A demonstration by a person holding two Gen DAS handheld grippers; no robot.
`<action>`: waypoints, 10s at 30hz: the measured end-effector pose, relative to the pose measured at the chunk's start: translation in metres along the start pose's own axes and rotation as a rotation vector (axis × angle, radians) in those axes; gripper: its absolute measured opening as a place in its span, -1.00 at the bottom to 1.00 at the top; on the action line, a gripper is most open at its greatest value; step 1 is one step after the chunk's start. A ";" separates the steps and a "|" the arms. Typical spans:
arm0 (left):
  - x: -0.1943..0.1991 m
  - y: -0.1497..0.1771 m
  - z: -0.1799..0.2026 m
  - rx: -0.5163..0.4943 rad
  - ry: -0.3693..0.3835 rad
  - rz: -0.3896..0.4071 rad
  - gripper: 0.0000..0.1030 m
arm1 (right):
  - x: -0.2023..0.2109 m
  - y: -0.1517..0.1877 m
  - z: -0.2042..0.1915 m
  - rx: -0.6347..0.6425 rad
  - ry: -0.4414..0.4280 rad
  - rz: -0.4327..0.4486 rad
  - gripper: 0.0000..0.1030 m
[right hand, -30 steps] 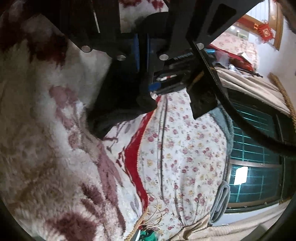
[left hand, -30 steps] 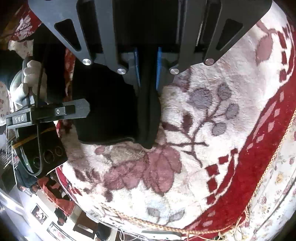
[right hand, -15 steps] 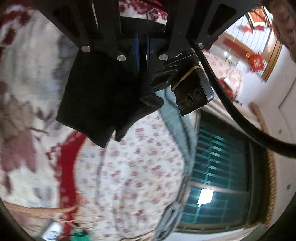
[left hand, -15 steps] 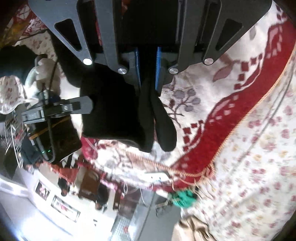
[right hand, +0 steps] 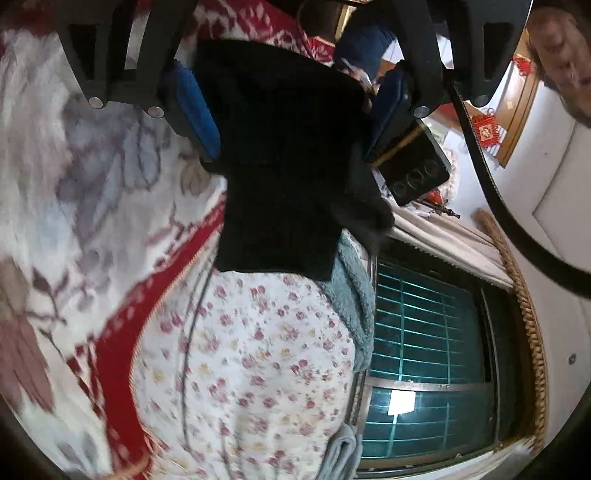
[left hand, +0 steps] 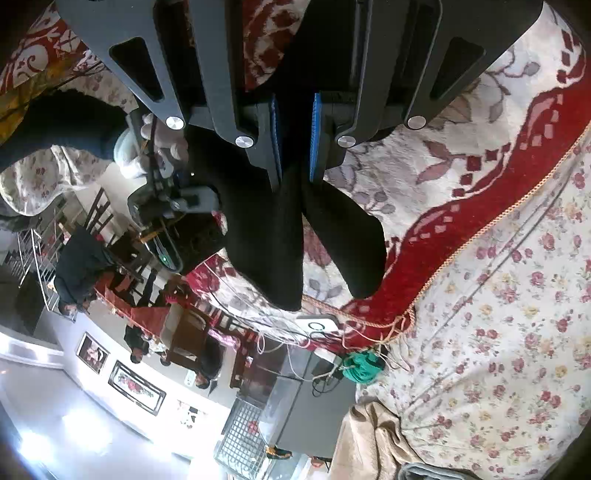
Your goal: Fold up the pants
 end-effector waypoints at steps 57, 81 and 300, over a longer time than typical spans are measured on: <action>0.144 0.141 -0.157 0.587 -0.368 0.093 -0.57 | -0.205 0.121 -0.027 0.411 0.107 -0.519 -0.67; 0.097 0.203 -0.079 0.822 -0.624 -0.030 -0.28 | -0.142 0.025 0.028 0.308 0.471 -0.305 -0.31; 0.293 0.307 -0.120 1.068 -1.124 0.203 0.57 | -0.374 0.113 -0.032 0.532 0.428 -0.545 0.18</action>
Point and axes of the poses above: each gripper's, at about its wrist camera, not at the fingertips, and x roughly against the way its jaws point, z to its right, y to its underside, the point moved 4 cm from there along -x, roughly the way its jaws point, and after that the axes turned 1 degree about -x, right-handed, at the moved point
